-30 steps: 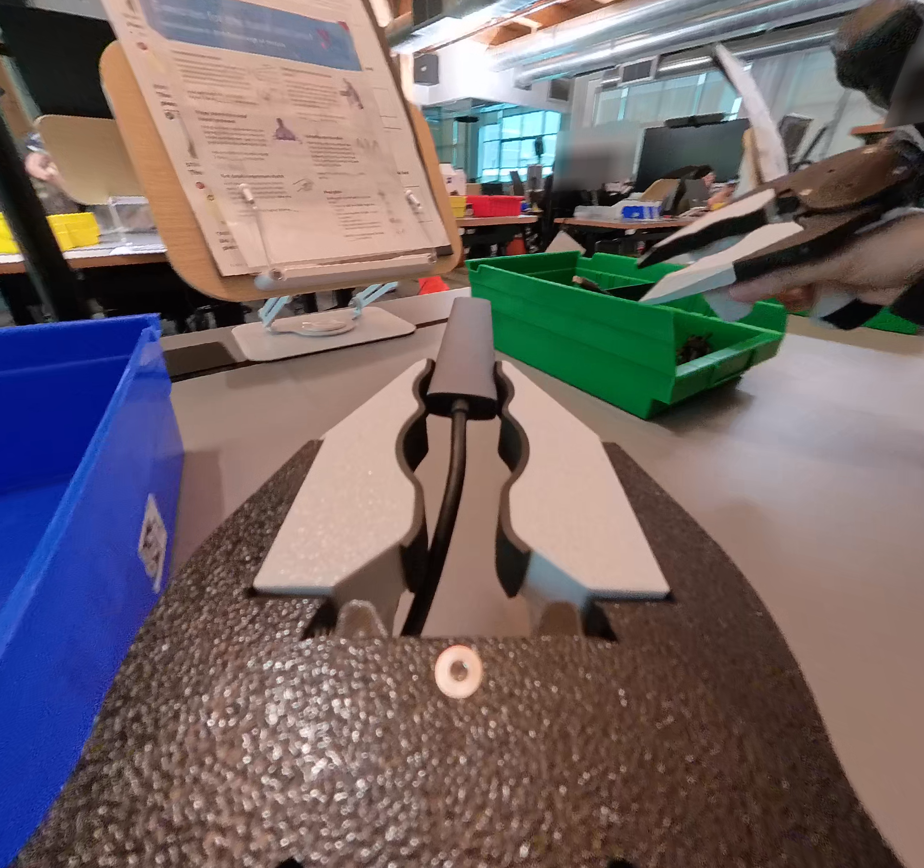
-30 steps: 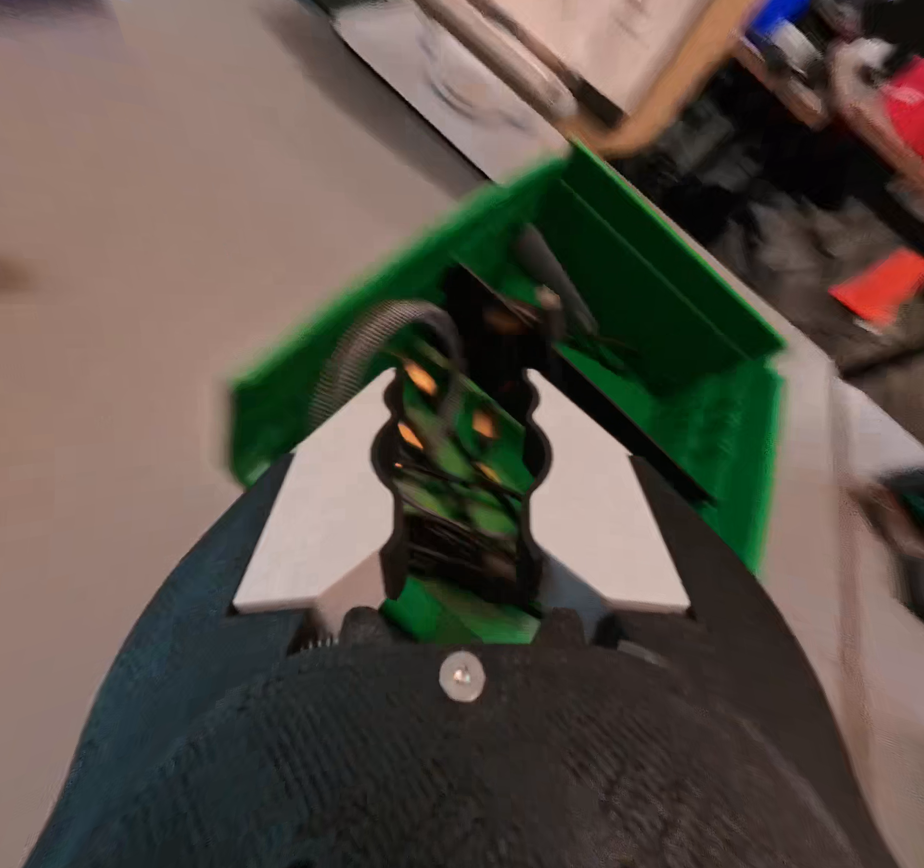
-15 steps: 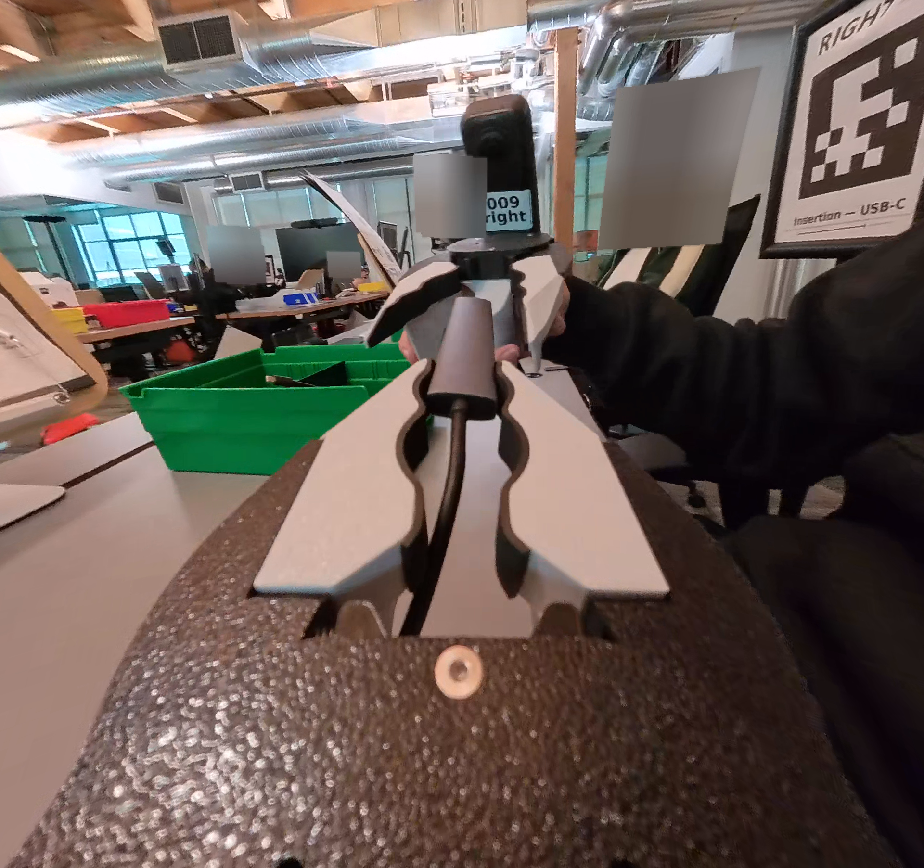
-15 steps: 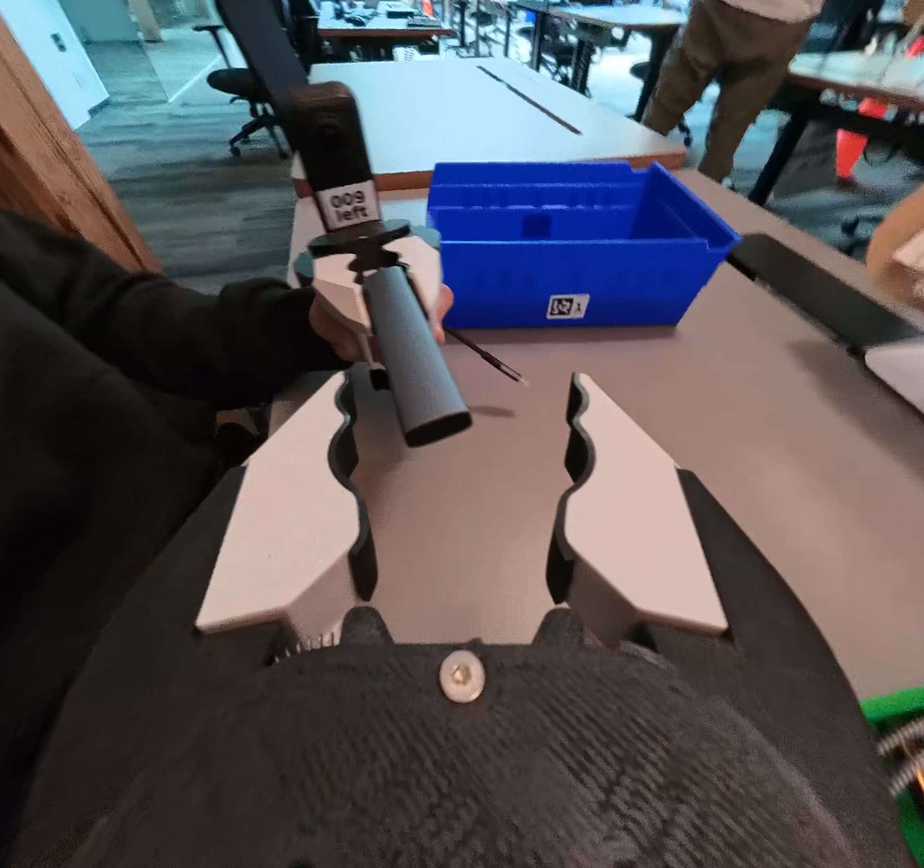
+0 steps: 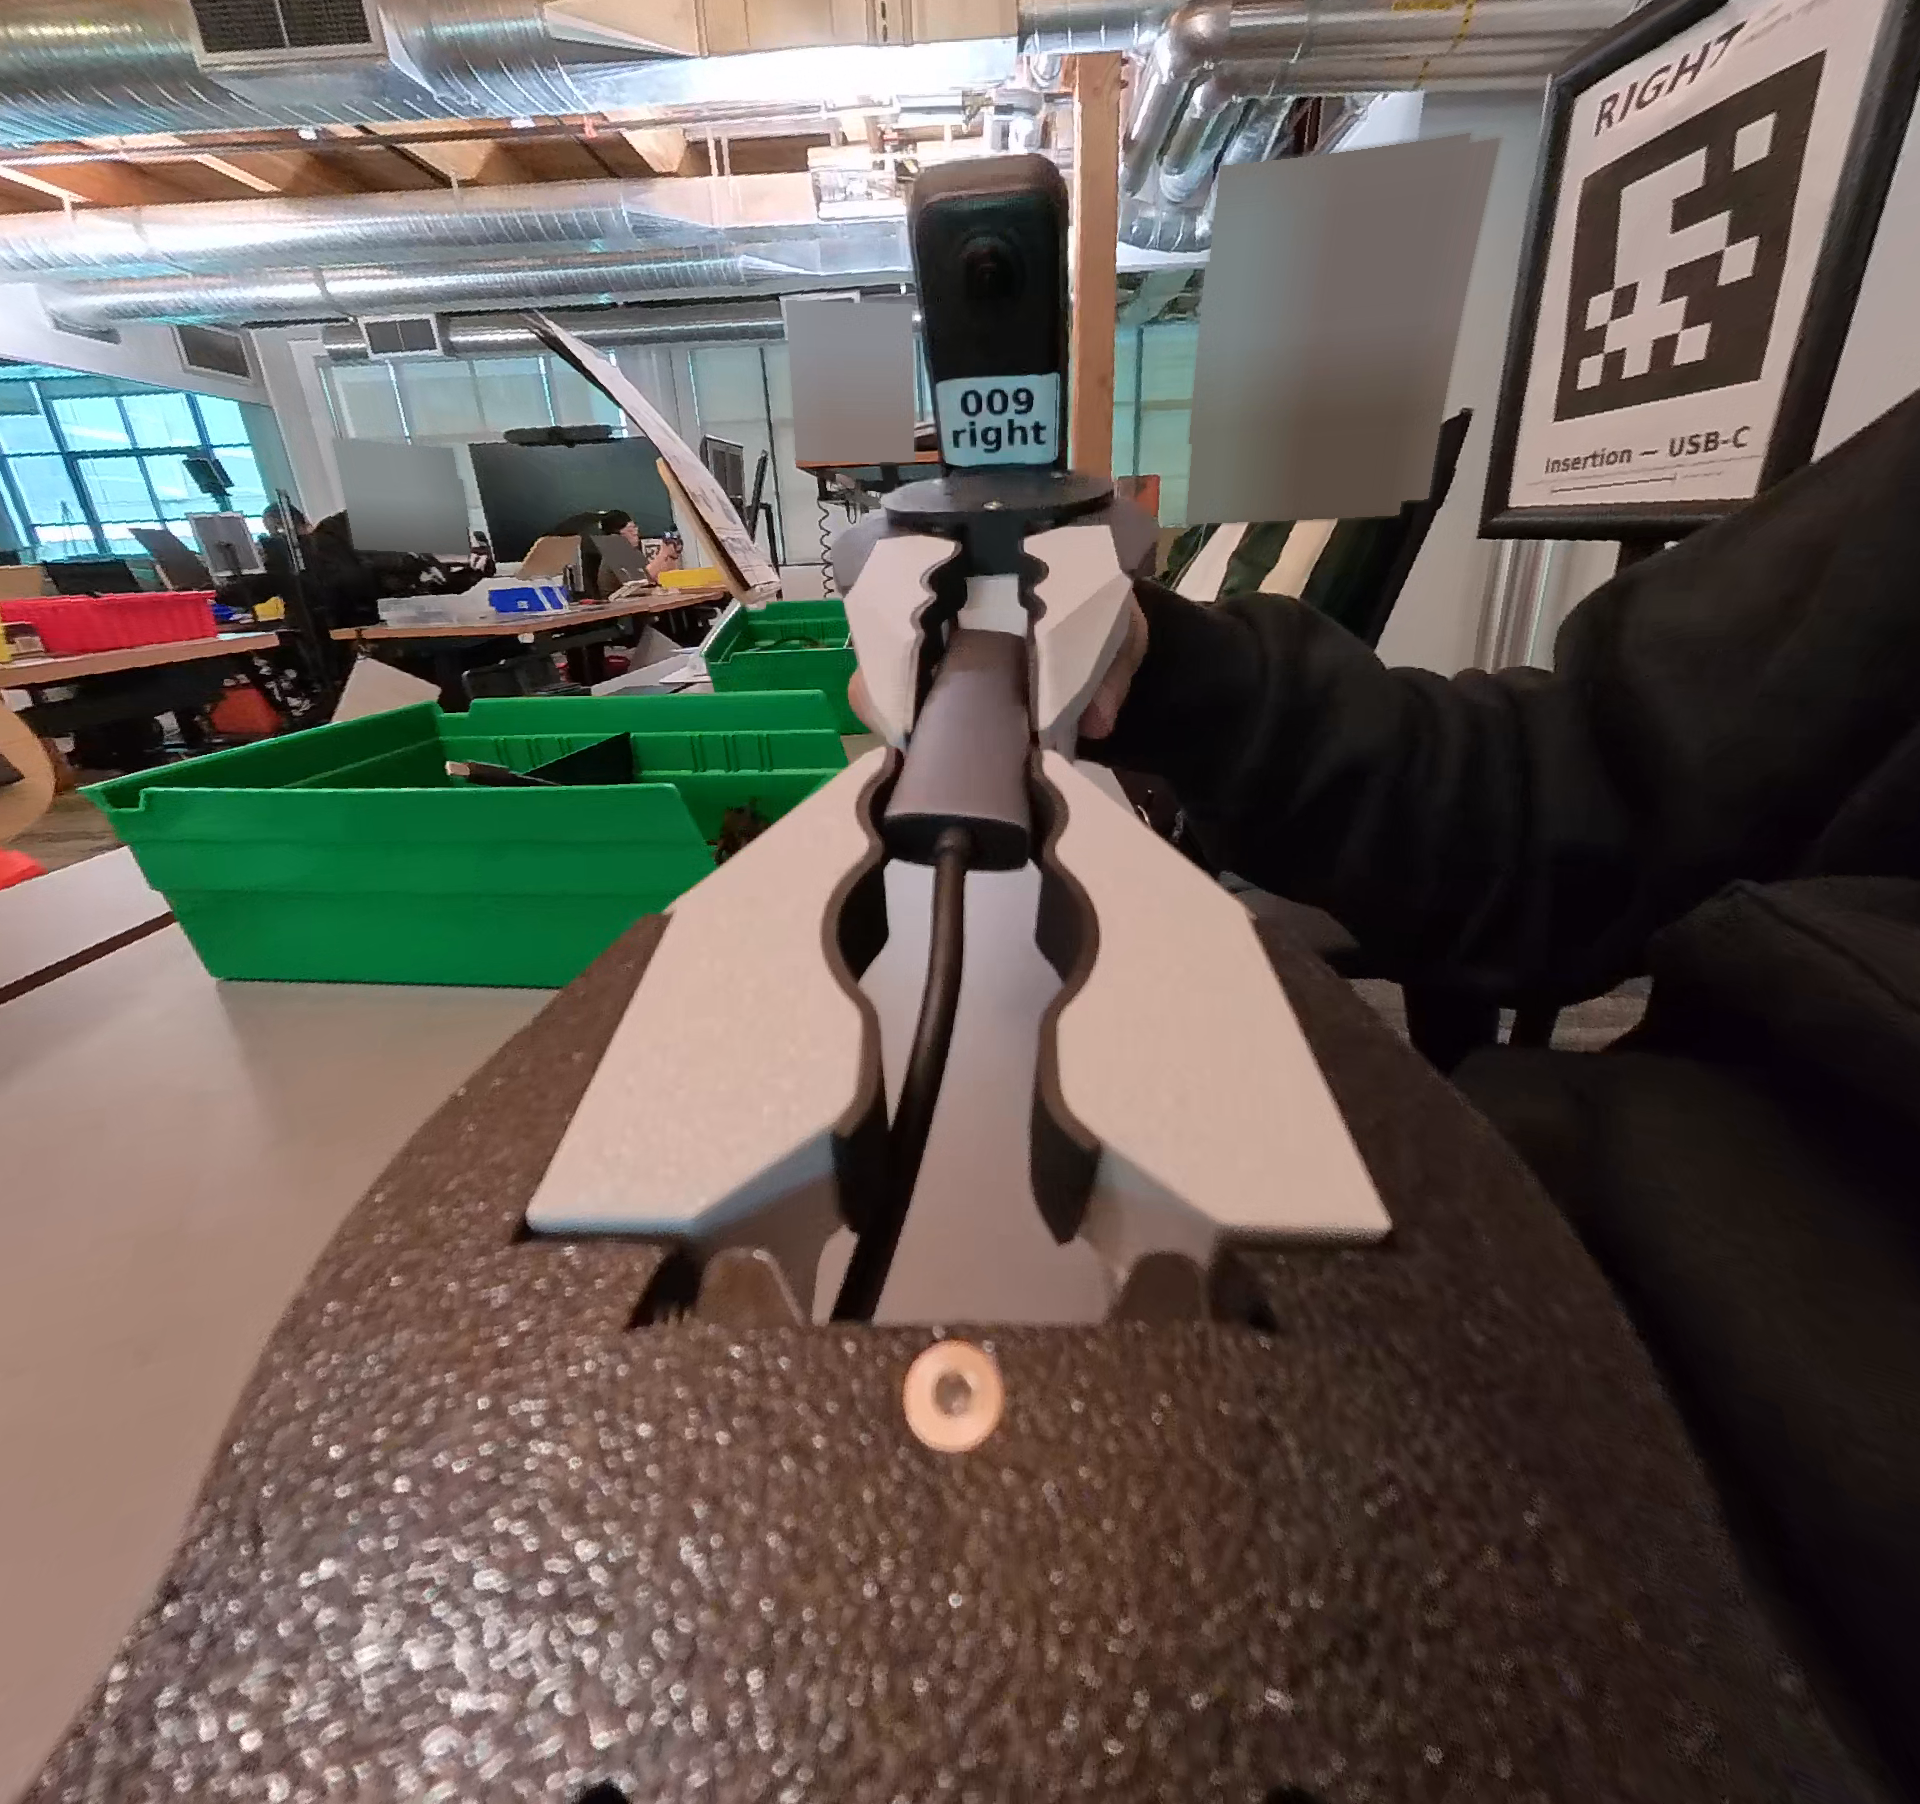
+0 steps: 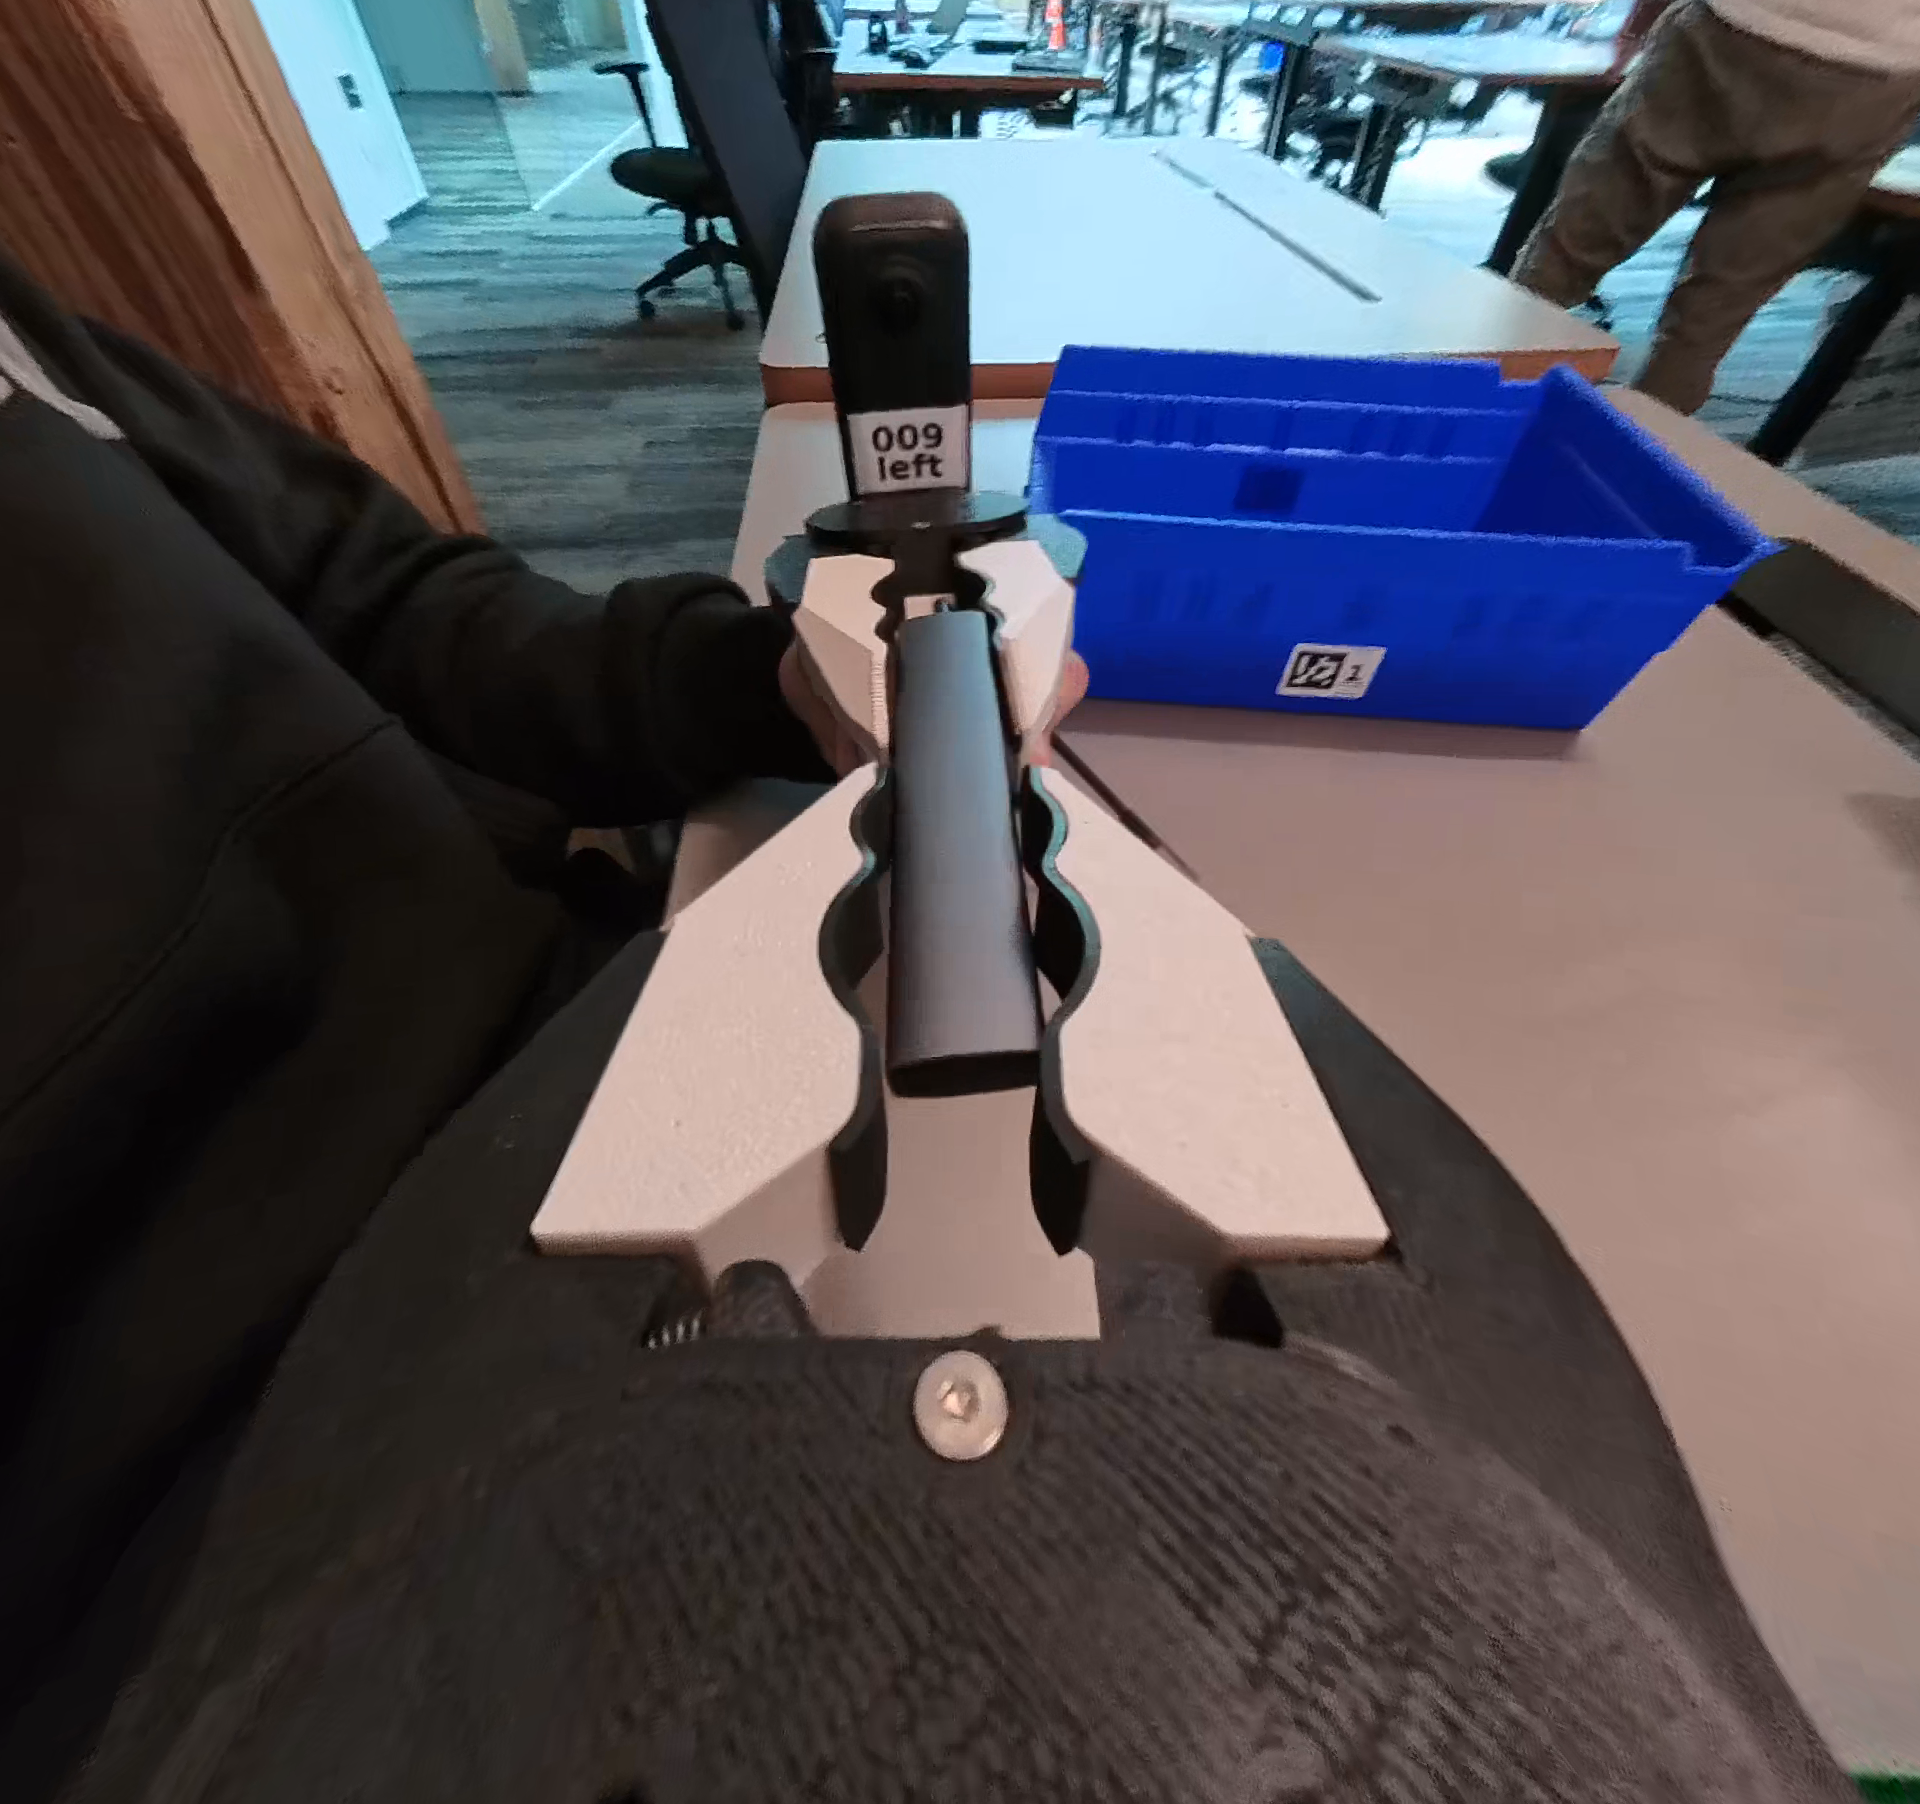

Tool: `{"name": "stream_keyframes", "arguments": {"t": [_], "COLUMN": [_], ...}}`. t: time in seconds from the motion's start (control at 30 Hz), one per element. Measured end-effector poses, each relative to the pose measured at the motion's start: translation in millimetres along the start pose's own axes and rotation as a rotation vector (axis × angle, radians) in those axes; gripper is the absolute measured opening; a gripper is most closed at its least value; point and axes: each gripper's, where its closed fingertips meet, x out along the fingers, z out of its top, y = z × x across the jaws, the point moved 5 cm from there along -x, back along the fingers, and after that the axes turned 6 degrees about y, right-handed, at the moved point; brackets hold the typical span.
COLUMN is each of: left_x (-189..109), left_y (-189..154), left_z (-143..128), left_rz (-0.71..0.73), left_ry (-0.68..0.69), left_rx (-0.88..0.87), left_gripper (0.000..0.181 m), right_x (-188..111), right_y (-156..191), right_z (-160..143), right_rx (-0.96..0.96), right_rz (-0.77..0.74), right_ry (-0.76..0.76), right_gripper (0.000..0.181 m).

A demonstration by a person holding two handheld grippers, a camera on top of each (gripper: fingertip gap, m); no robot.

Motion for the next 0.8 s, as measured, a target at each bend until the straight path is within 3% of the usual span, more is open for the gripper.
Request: {"name": "stream_keyframes", "arguments": {"t": [0.17,0.27,0.33,0.43,0.53,0.67,0.8], "left_x": [1.1,-5.8,-14.8,-24.4,-22.3,-14.4,-10.1], "left_y": [2.1,15.6,26.2,32.5,34.1,34.8,35.5], "left_z": [0.8,12.0,17.6,20.9,15.7,2.1,-5.9], "left_rz": [0.047,0.206,0.332,0.447,0.453,0.421,0.396], "left_ry": [0.001,-0.073,-0.088,-0.082,-0.050,-0.022,-0.011], "left_rx": [0.019,0.005,0.029,0.112,0.108,0.060,0.014], "left_gripper": [0.031,0.070,0.097,0.102,0.102,0.101,0.097], "right_x": [-0.4,-6.8,-18.1,-49.3,-95.3,-156.3,-186.8], "right_y": [3.0,-1.4,-12.8,-38.7,-67.4,-104.4,-147.2], "right_z": [-2.7,0.9,5.0,17.0,31.4,31.3,10.2], "right_rx": [-0.018,-0.046,-0.053,-0.029,0.014,0.017,-0.012], "right_rz": [-0.010,-0.086,-0.200,-0.447,-0.754,-1.134,-1.272], "right_ry": [0.053,0.051,0.043,0.002,-0.020,0.190,0.529], "right_gripper": [0.022,0.023,0.022,0.022,0.023,0.022,0.023]}}
